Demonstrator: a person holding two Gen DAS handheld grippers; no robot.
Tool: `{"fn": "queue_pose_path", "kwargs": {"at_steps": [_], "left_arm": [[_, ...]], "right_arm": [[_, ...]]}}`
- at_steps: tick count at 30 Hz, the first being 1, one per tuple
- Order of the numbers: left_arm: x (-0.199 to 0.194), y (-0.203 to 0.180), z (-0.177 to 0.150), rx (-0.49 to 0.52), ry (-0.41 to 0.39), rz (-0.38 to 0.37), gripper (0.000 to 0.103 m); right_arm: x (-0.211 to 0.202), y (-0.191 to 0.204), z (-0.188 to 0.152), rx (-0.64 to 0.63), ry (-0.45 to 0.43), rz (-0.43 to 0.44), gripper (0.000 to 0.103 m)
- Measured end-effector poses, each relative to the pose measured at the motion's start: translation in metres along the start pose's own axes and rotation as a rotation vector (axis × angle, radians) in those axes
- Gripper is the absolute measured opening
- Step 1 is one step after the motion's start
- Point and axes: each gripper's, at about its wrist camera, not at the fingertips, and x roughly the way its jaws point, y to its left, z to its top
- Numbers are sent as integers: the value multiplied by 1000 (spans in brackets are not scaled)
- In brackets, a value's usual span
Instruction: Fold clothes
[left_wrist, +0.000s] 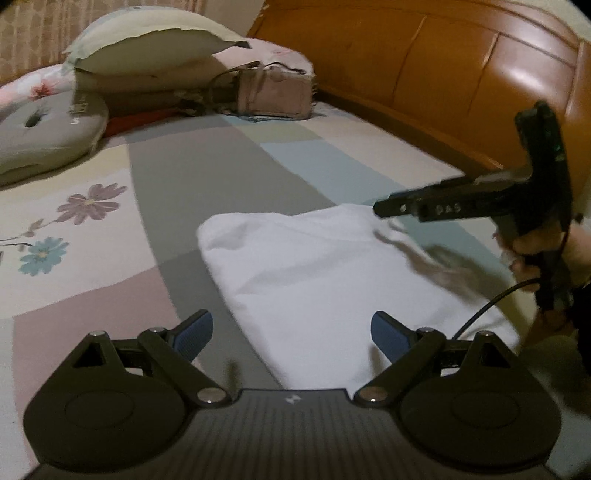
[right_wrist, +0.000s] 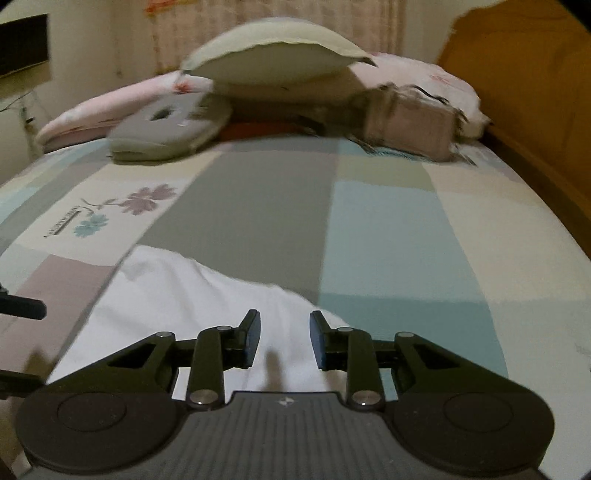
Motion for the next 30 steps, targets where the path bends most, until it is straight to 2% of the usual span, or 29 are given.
{"fn": "queue_pose_path", "kwargs": {"at_steps": [3,5,6,7,10,12,14,17,19,21,24,26,28,30], "left_arm": [[1,0,0,14,14,16,92],[-1,2,-2,14,20,6,92],[-2,4,-3,9,18,5,92],[-2,6,-4,5,17,4,92],[-2,11,-4,-5,18,4,92],[1,13,-2,-14,22,-1,92],[3,12,0,-14,23,5,92],[4,10,3,-3,24,11,92],[5,9,4,5,23,23,92],[5,7,5,3,25,30,92],[5,2,4,3,32,21,92],[3,-3,4,13,36,13,92],[-1,-12,3,27,32,-28,92],[-7,-22,1,48,25,-92,92]], "right_arm": [[19,3,11,-72,24,-23,54],[36,-1,12,-87,80,1,55],[40,-3,12,-89,98,9,46],[40,-5,11,-89,100,8,16],[38,-9,9,-89,105,4,8],[42,-18,8,-61,118,-58,1],[41,-31,6,-5,130,-86,1],[15,-41,2,71,80,-30,4],[-9,-37,1,71,42,-23,10],[-34,-29,-2,75,11,39,11],[-51,-8,-17,64,27,154,14],[-50,5,-33,38,73,161,14],[-49,14,-50,24,112,143,13],[-59,11,-59,67,92,124,13]]}}
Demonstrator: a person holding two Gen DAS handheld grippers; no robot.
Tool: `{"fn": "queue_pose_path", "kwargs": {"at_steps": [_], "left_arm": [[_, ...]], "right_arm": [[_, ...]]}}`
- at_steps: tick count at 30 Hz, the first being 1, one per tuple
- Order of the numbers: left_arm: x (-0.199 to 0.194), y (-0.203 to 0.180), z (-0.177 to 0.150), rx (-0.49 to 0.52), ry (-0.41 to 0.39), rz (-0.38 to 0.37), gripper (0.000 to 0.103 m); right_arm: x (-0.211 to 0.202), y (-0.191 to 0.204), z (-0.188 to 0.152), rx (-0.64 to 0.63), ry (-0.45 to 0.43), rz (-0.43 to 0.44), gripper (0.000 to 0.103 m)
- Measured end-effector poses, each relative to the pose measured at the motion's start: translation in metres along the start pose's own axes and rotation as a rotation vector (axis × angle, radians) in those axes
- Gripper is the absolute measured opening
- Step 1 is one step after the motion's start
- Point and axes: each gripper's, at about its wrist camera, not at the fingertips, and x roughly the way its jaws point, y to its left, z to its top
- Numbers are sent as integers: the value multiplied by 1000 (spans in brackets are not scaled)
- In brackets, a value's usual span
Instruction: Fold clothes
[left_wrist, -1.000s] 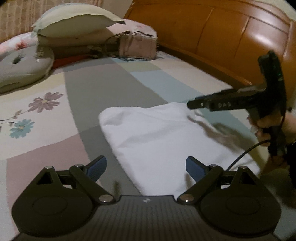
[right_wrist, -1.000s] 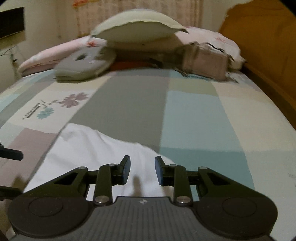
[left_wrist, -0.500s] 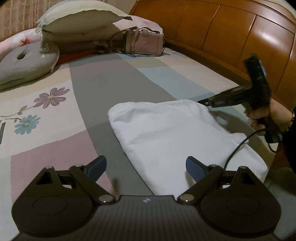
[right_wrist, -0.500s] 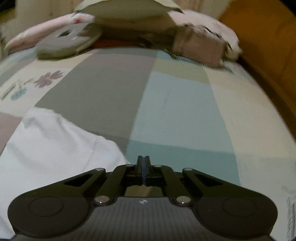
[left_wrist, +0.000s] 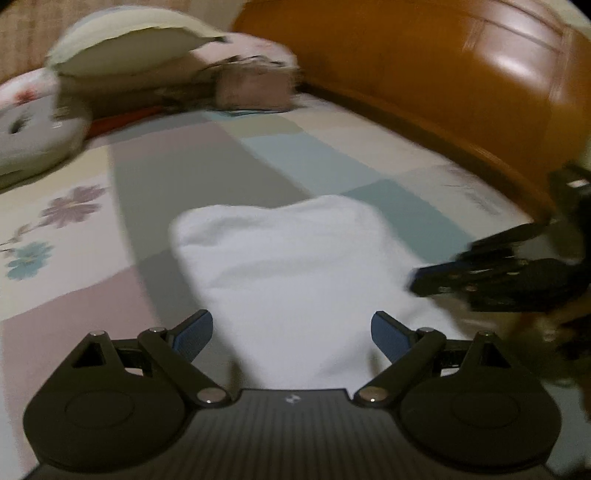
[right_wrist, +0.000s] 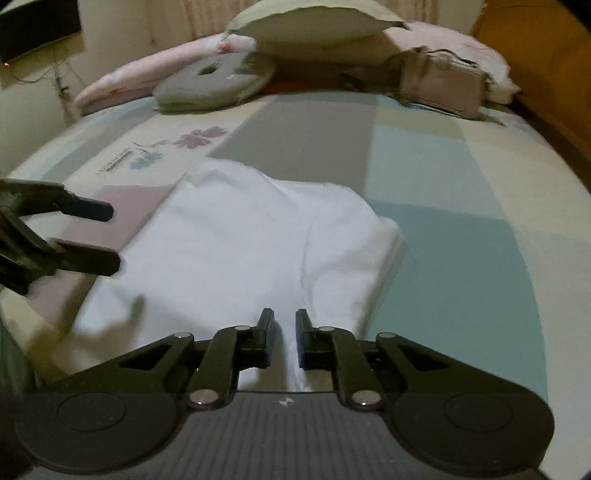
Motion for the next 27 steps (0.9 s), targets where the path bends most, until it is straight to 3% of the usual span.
{"fn": "queue_pose_path", "kwargs": {"at_steps": [6,11,15,18,21,23,26,27], "left_arm": [[-3,-39,-13,88,30,-39,92],[-5,-53,-45,98,123,-154,92],[-9,-55,-62,109,180,-132,92],[-27,-61,-52,140,147,-128,92],[-32,-68,-44,150,94,-157,92],[-24,-71,-44,139,102,-203,92],[0,-72,-57,99,204,-203,92],[-2,-72,-58,101,202,-197,91]], "right_arm": [[-29,10,-20,43,-65,-29,25],[-38,11,-38,50,-62,-53,31],[-44,10,-53,97,-65,-47,33],[-55,15,-55,96,-93,-31,39],[-58,21,-54,83,-118,-12,46],[-55,23,-54,87,-116,-8,46],[-51,20,-59,131,-105,-17,46],[-52,18,-62,143,-104,-23,46]]}}
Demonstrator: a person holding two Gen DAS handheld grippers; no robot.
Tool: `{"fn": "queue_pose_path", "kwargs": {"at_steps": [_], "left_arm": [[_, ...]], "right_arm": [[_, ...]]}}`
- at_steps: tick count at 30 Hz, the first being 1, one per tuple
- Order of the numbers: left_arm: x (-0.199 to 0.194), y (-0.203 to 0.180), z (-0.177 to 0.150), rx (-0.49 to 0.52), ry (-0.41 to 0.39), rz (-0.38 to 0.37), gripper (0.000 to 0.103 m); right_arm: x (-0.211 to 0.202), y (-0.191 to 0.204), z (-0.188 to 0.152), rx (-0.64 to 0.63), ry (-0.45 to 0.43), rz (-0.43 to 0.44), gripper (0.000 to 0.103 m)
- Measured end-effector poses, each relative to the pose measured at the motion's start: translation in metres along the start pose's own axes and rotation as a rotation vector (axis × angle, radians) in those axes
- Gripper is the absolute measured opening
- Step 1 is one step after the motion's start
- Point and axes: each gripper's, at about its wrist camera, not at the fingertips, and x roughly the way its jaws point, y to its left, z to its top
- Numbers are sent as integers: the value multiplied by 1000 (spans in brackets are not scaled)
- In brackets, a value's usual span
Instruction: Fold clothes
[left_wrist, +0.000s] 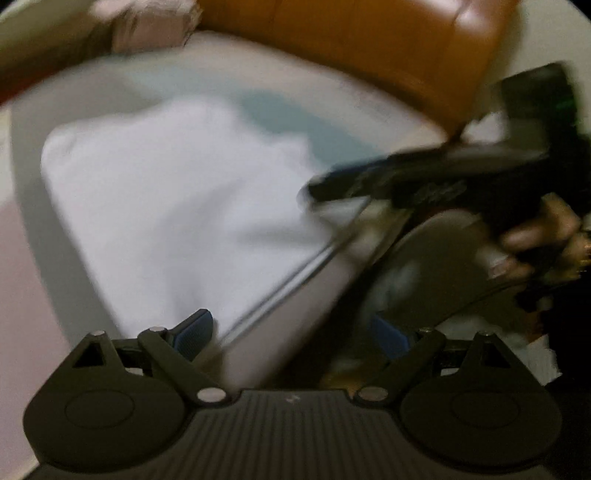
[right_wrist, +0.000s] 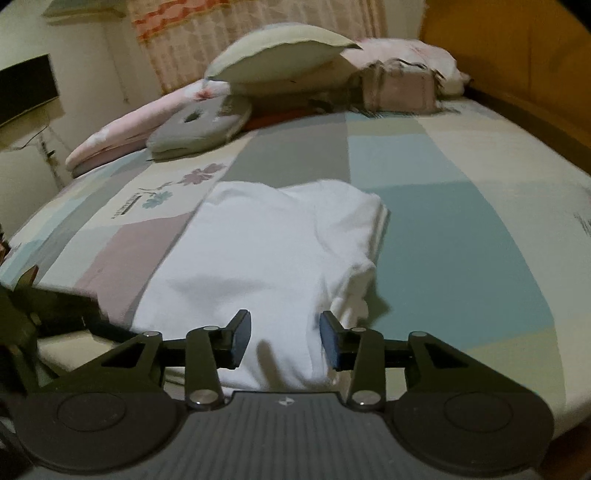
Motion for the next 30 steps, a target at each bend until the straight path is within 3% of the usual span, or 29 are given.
{"fn": "queue_pose_path", "kwargs": {"at_steps": [4,7,8,9,10,19,26,30], "left_arm": [[-18,-2,2,23,-39,32,92],[-32,1,13,36,-82,110,92],[-34,3,15,26,-91,127,92],[-37,4,18,16,-99,143,92],[-37,5,20,10,-100,148,92],[-37,14,34,33,-109,227,92],[-19,37,70,20,-157,374,92],[6,47,81,-6,-151,359,92]], "right_arm": [[-8,-11,-11,40,4,14,47],[-6,-15,-16,59,4,34,46],[-5,-14,-17,60,5,39,42],[-4,-14,-17,59,7,44,22],[-4,-14,-17,55,14,44,16],[-14,-22,-31,19,90,-14,10],[-30,-10,1,-69,-42,-59,13],[-5,6,27,-138,-68,-48,15]]}}
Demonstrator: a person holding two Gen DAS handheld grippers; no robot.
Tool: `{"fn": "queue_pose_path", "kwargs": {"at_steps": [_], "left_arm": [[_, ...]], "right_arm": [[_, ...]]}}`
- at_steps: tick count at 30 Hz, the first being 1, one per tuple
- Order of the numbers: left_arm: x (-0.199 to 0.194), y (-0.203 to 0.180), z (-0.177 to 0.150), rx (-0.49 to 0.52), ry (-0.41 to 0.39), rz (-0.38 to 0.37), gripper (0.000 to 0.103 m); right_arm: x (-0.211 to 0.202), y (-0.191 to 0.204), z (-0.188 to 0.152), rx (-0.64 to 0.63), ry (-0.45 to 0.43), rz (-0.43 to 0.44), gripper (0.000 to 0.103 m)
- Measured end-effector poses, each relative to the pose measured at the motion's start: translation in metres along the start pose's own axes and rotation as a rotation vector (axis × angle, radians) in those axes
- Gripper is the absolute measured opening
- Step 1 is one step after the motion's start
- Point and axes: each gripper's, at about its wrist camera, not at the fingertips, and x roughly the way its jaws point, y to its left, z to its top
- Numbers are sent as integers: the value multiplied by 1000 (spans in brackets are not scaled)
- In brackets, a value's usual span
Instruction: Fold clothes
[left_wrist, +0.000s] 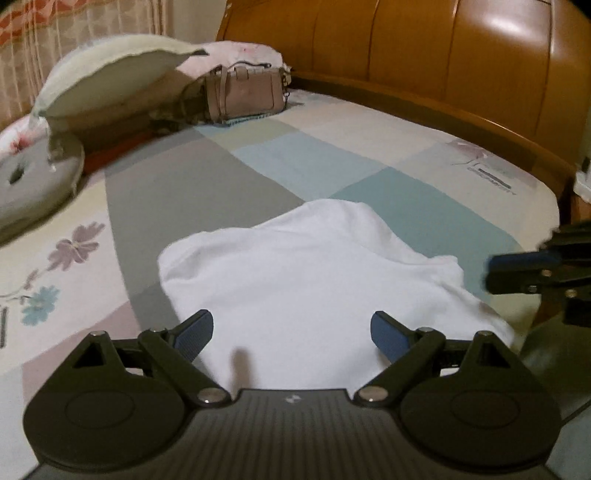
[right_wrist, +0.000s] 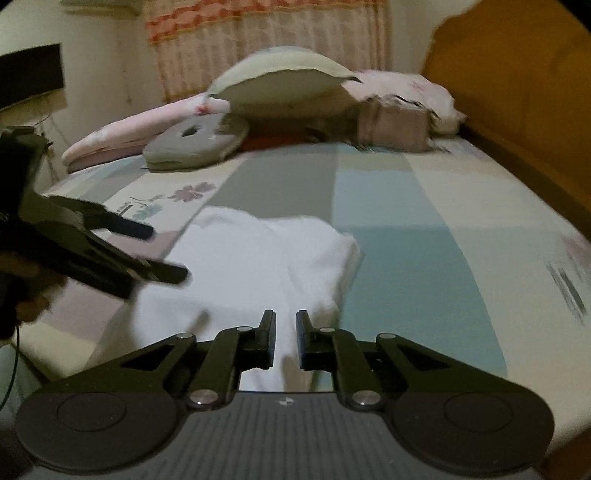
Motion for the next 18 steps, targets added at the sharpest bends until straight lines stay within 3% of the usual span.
{"fn": "queue_pose_path", "kwargs": {"at_steps": [4,7,12,18], "left_arm": [[24,4,-13,-39,62,-47,92],[26,12,-18,-67,60,-83,92],[26,16,15,-20,-15,-87,92],[81,24,45,-72,-9,-102,92]], "right_arm": [[41,5,6,-21,52,24,19],[57,4,-6,-2,100,14,20],[51,-6,-14,65,75,38,20],[50,-1,-17,67,63,21,20]]}}
